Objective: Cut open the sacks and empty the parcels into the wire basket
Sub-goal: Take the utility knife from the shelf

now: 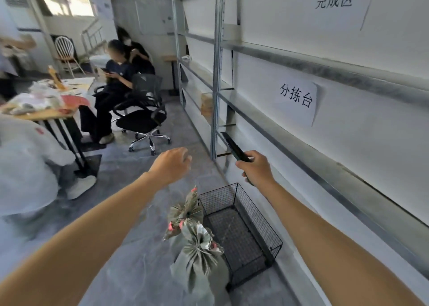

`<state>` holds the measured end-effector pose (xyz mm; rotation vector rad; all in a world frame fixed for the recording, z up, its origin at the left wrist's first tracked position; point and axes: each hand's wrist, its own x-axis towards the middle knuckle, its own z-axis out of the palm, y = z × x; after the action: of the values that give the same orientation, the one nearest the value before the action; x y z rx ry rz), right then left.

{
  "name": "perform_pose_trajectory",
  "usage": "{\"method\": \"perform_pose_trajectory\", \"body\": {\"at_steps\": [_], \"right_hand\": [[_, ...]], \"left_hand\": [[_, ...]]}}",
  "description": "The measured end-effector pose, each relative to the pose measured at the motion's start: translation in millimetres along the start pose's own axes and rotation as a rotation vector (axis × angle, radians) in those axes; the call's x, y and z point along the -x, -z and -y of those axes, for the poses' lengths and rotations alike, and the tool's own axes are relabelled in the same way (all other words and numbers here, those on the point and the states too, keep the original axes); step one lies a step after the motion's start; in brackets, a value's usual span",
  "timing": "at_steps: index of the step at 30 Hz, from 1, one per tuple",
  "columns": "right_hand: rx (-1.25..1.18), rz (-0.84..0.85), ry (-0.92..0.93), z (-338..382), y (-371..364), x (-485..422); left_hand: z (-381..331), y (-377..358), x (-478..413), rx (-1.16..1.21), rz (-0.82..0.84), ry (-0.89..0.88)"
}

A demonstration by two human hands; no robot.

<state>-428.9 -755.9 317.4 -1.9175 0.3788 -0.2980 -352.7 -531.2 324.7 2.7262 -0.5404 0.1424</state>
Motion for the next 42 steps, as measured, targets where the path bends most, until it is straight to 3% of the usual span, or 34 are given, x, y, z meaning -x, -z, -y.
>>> {"method": "perform_pose_trajectory", "body": {"at_steps": [13, 23, 30, 42], "right_hand": [[0.102, 0.099, 0.201, 81.1, -211.7, 88.9], [0.241, 0.149, 0.285, 124.1, -329.7, 87.1], [0.22, 0.186, 0.28, 133.9, -401.7, 37.4], [0.195, 0.103, 0.209, 144.1, -476.2, -101.7]], "left_hand": [[200.6, 90.0, 118.7, -0.09, -0.099, 0.146], [306.4, 126.6, 143.7, -0.04, -0.15, 0.246], [370.4, 131.8, 102.4, -0.055, -0.128, 0.288], [441.1, 139.8, -56.0, -0.114, -0.037, 0.165]]}}
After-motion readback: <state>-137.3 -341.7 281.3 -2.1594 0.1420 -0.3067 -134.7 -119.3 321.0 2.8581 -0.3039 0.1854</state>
